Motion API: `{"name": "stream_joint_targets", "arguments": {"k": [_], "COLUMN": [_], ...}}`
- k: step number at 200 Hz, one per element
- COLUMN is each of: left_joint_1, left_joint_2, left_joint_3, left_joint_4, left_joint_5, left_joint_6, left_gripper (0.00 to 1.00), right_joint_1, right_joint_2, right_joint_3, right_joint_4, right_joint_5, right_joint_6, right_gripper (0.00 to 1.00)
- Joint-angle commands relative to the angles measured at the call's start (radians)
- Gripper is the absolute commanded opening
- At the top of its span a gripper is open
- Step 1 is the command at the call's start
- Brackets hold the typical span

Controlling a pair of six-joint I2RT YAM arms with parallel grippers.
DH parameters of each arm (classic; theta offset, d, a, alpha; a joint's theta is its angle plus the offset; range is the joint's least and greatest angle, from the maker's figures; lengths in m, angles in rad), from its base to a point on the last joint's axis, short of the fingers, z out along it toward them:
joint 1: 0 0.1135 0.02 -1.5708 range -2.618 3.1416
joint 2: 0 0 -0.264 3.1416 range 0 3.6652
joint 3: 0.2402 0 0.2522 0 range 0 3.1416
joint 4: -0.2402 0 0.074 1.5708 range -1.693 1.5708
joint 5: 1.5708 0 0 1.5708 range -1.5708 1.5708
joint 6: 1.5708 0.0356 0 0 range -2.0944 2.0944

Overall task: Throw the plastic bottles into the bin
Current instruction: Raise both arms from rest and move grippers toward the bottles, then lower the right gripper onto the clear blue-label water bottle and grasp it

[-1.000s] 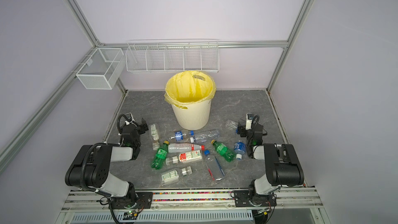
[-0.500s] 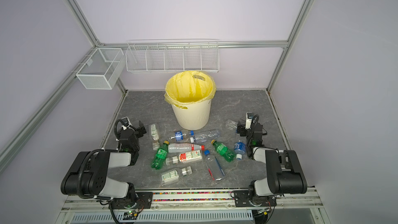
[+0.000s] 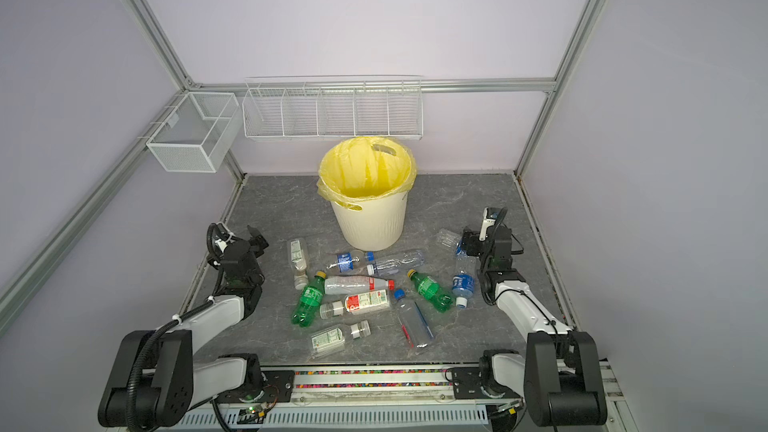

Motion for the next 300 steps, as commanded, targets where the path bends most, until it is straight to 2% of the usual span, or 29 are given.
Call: {"name": "stream_joint_targets", "arguments": {"k": [1,18,38,62,79,104,134,158,194,222,259,300], "left_joint_1": [0.004,0.004,0.004,0.003,-0.001,-0.025,-0.119,-0.166,-0.171,-0.171,-0.171,-0.171], "left_joint_2": [-0.048,-0.076,-0.103,-0.119,-0.127,-0.143,-0.164,-0.184,-0.217,-0.232,-0.242,-0.242], "left_joint_3": [0.094,0.143,0.161,0.176,0.199,0.240,0.275,0.292,0.264,0.239,0.228,0.210], "left_joint_4": [-0.188,-0.295,-0.361,-0.420,-0.486,-0.578,-0.643,-0.705,-0.726,-0.708,-0.756,-0.751], "left_joint_5": [-0.045,-0.045,0.013,0.149,0.197,0.247,0.296,0.339,0.444,0.525,0.521,0.554], "left_joint_6": [-0.090,-0.163,-0.233,-0.281,-0.322,-0.334,-0.289,-0.313,-0.373,-0.371,-0.414,-0.402], "left_gripper": [0.99,0.99,0.99,0.99,0.99,0.99,0.99,0.99,0.99,0.99,0.99,0.99], "right_joint_1": [0.008,0.009,0.011,0.015,0.021,0.030,0.031,0.033,0.041,0.048,0.060,0.064], "right_joint_2": [-0.043,-0.055,-0.055,-0.056,-0.062,-0.084,-0.091,-0.068,-0.089,-0.114,-0.102,-0.088], "right_joint_3": [0.067,0.105,0.136,0.148,0.150,0.154,0.182,0.210,0.179,0.152,0.134,0.109], "right_joint_4": [-0.217,-0.304,-0.382,-0.435,-0.468,-0.539,-0.663,-0.764,-0.812,-0.827,-0.853,-0.858], "right_joint_5": [0.023,0.022,0.007,-0.016,-0.030,-0.032,-0.048,-0.083,-0.102,-0.123,-0.150,-0.144], "right_joint_6": [0.087,0.129,0.170,0.202,0.220,0.232,0.235,0.232,0.258,0.277,0.279,0.273], "right_gripper": [0.88,0.88,0.88,0.88,0.88,0.88,0.88,0.88,0.88,0.88,0.88,0.88]}}
